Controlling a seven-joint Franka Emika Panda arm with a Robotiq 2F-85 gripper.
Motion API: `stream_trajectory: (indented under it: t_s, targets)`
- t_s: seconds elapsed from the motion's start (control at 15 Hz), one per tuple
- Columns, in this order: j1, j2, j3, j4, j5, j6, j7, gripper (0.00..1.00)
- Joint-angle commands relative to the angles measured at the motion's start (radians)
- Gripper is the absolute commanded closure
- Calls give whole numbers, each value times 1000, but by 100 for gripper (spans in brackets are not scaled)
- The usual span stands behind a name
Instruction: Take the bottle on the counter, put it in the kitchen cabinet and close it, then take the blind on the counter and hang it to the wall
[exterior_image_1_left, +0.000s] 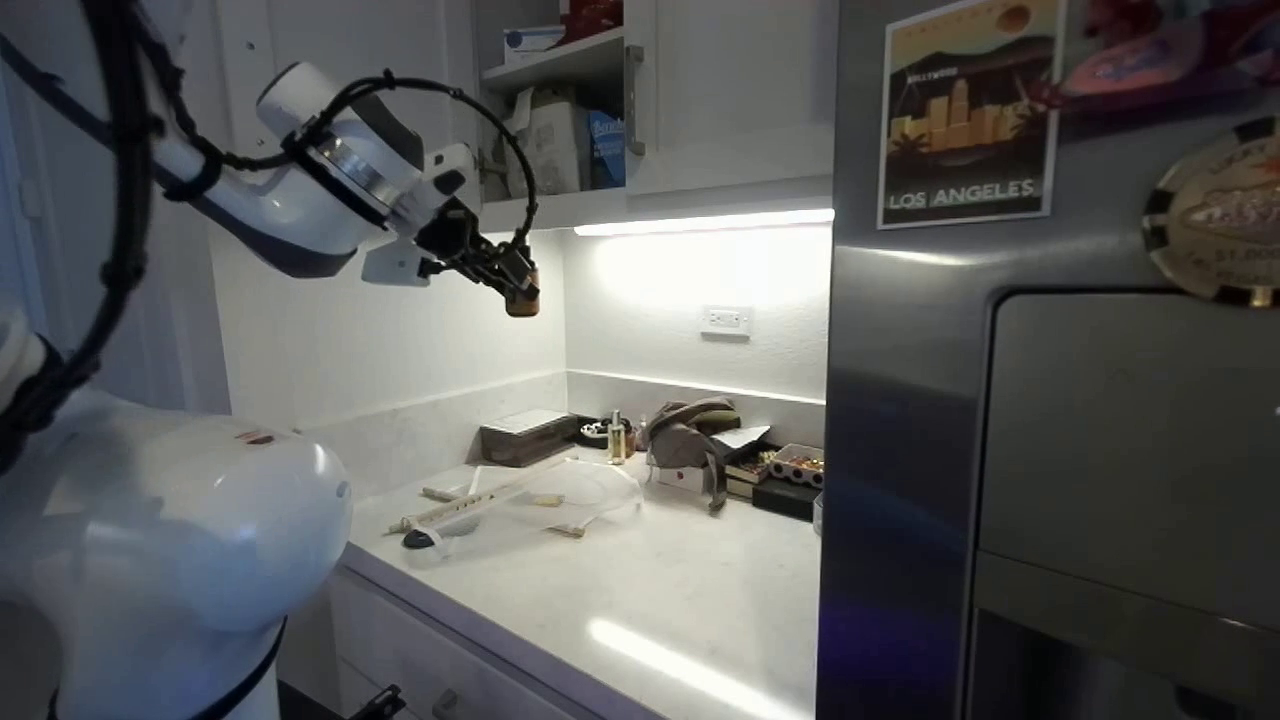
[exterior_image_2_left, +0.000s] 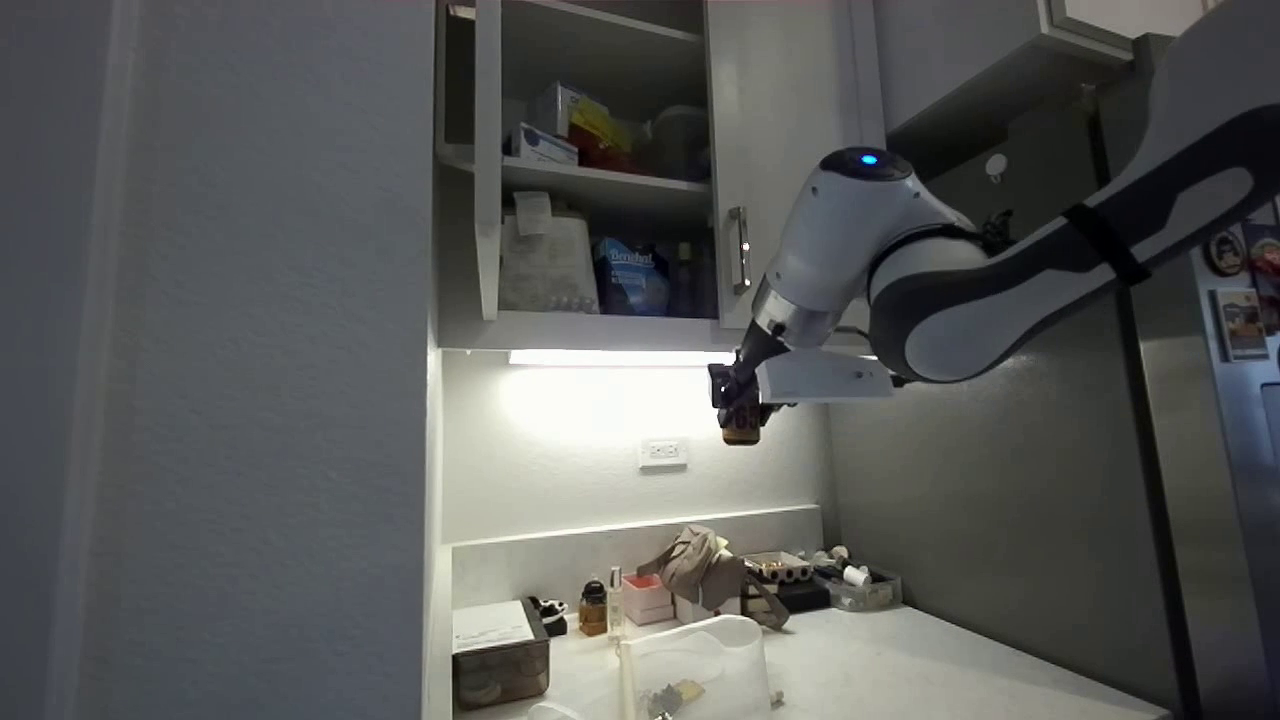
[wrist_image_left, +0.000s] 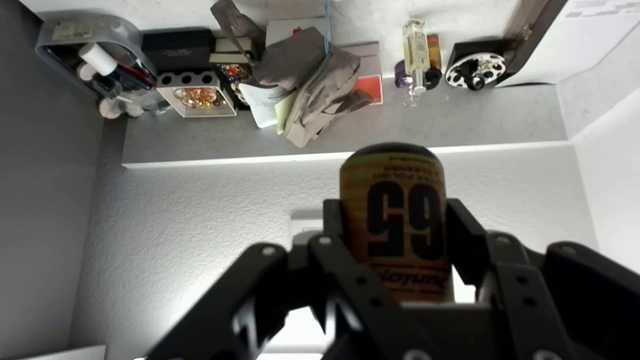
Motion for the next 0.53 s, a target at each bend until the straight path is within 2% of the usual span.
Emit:
stream_trajectory:
  t_s: [0.0,0.2,0.47]
  targets:
    - [-61,-77,49,38,127,-38,-135,73]
    - [-136,-107,83,72,214,-33,-221,73]
    - [-249,-106,122,114,304,40,-278,73]
